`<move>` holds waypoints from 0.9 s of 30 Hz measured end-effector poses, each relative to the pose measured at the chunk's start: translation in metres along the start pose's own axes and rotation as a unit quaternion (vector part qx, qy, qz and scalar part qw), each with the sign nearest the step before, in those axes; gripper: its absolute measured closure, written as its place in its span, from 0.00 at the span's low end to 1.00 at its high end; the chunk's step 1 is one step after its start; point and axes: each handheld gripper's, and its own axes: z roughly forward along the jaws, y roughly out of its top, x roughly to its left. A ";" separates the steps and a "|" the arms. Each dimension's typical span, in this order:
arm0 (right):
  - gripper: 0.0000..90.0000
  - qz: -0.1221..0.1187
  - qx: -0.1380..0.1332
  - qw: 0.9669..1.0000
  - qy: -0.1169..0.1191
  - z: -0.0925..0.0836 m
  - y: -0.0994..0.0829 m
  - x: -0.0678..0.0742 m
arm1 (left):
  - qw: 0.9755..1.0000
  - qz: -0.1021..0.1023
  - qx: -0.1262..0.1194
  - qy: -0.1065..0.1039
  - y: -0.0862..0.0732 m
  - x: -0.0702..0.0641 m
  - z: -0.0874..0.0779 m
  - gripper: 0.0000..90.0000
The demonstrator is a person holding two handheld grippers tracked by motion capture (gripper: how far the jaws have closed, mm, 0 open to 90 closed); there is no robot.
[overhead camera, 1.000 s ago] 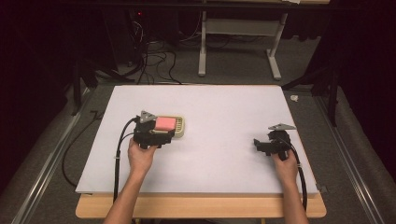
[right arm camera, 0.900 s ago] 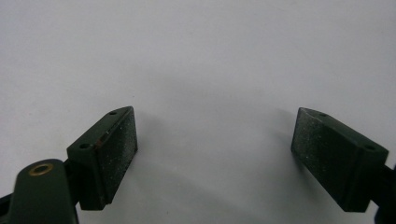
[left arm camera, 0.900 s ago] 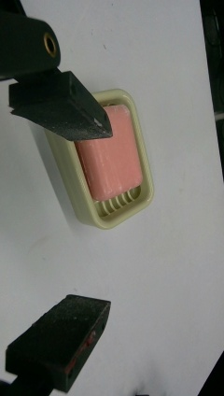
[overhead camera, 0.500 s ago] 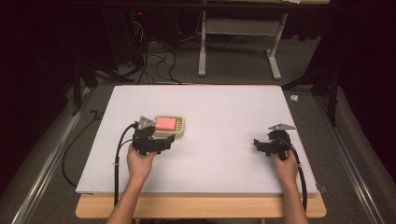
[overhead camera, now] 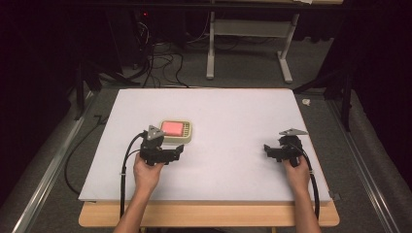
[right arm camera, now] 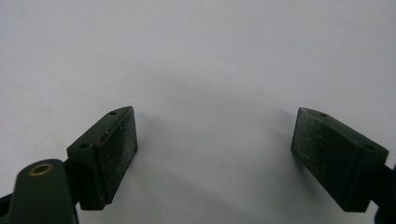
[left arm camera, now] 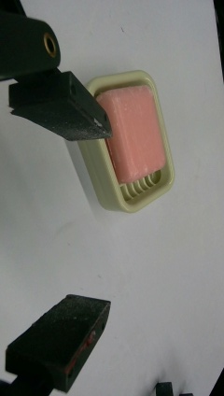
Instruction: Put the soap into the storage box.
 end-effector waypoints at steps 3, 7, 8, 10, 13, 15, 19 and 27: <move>0.17 0.000 0.000 1.000 0.000 0.000 0.000 0.000 | 1.000 0.002 0.001 -0.004 -0.001 -0.003 0.002 0.17; 0.17 0.000 0.000 1.000 0.000 0.000 0.000 0.000 | 1.000 0.004 0.008 -0.009 -0.004 -0.005 0.006 0.17; 0.17 0.000 0.000 1.000 0.000 0.000 0.000 0.000 | 1.000 0.005 0.009 -0.010 -0.005 -0.006 0.007 0.17; 0.17 0.000 0.000 1.000 0.000 0.000 0.000 0.000 | 1.000 0.008 0.014 -0.012 -0.006 -0.007 0.008 0.17; 0.17 -0.001 0.000 1.000 0.000 0.000 0.000 0.000 | 1.000 0.013 0.019 -0.013 -0.008 -0.009 0.011 0.17; 0.17 0.000 0.000 1.000 0.000 0.000 0.000 0.000 | 1.000 0.012 0.020 -0.013 -0.009 -0.010 0.012 0.17; 0.17 -0.001 0.000 1.000 0.000 0.000 0.000 0.000 | 0.999 0.016 0.030 -0.011 -0.012 -0.012 0.018 0.17; 0.17 0.000 0.000 1.000 0.000 0.000 0.000 0.000 | 0.999 0.024 0.043 -0.009 -0.018 -0.016 0.029 0.17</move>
